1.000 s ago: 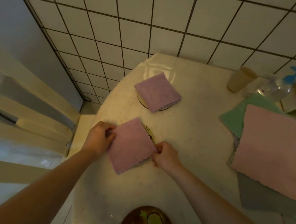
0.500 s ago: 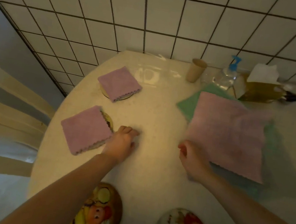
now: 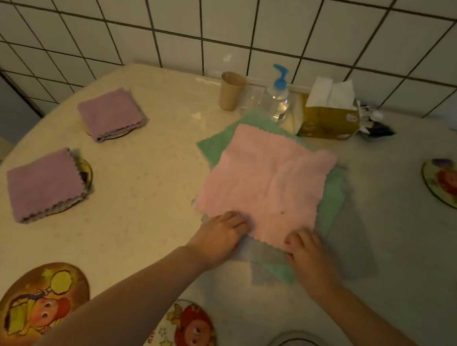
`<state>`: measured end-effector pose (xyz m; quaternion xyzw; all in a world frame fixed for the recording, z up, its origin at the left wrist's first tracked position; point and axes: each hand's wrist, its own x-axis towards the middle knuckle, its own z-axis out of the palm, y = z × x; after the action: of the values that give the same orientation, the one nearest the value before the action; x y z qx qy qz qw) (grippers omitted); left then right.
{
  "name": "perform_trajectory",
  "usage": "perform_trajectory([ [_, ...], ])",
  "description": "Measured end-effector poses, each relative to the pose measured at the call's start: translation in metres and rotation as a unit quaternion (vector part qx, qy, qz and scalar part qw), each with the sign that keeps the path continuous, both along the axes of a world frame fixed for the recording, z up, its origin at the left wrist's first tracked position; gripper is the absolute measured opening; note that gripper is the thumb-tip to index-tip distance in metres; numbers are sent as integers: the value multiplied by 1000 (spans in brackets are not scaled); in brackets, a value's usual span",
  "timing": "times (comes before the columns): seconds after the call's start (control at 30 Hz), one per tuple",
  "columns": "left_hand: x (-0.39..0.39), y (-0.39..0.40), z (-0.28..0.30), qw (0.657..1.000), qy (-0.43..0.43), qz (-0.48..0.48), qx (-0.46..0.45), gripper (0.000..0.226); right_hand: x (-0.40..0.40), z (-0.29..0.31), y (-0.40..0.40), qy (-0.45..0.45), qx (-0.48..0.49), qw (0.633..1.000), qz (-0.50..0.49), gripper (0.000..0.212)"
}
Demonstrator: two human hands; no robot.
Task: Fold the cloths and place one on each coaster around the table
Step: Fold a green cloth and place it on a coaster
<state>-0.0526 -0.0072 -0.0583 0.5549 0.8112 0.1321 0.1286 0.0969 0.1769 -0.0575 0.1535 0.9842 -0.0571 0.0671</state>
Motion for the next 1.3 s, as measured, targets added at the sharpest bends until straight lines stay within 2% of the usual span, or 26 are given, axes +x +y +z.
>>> perform_trajectory([
  [0.1, 0, 16, -5, 1000, 9, 5, -20, 41, -4, 2, 11, 8, -5, 1000, 23, 34],
  [0.23, -2, 31, -7, 998, 12, 27, -64, 47, -16, 16, 26, 57, -97, 993, -16, 5],
  [0.27, -1, 34, -7, 997, 16, 48, -65, 47, -20, 23, 29, 72, -116, 990, -21, 3],
  [0.43, -29, 46, 0, 981, 34, 180, -68, 40, -41, 61, 45, 129, -200, 971, 3, 6],
  [0.53, -57, 32, 4, 971, 61, 221, -71, 38, -43, 70, 57, 97, -219, 971, 5, 10],
  [0.6, -73, 20, 9, 966, 33, 254, -41, 36, -44, 67, 63, 78, -205, 976, -9, 7],
  [0.67, -85, 15, 22, 961, -25, 272, 32, 33, -49, 67, 68, 78, -196, 977, -44, 3],
  [0.77, -98, 18, 51, 939, -91, 297, 146, 34, -66, 80, 67, 136, -222, 961, -95, 9],
  [0.83, -107, 18, 74, 925, -107, 316, 183, 34, -82, 98, 63, 188, -240, 944, -127, 12],
  [0.93, -124, 3, 108, 913, -75, 337, 219, 26, -103, 133, 46, 240, -249, 929, -135, 16],
  [1.1, -134, -58, 154, 914, 58, 317, 244, 26, -112, 182, -8, 319, -268, 906, -73, 7],
  [1.2, -127, -110, 173, 924, 124, 245, 267, 23, -109, 188, -48, 342, -263, 901, -37, 4],
  [1.3, -107, -177, 165, 936, 142, 210, 243, 23, -93, 172, -97, 326, -271, 905, -20, 5],
])
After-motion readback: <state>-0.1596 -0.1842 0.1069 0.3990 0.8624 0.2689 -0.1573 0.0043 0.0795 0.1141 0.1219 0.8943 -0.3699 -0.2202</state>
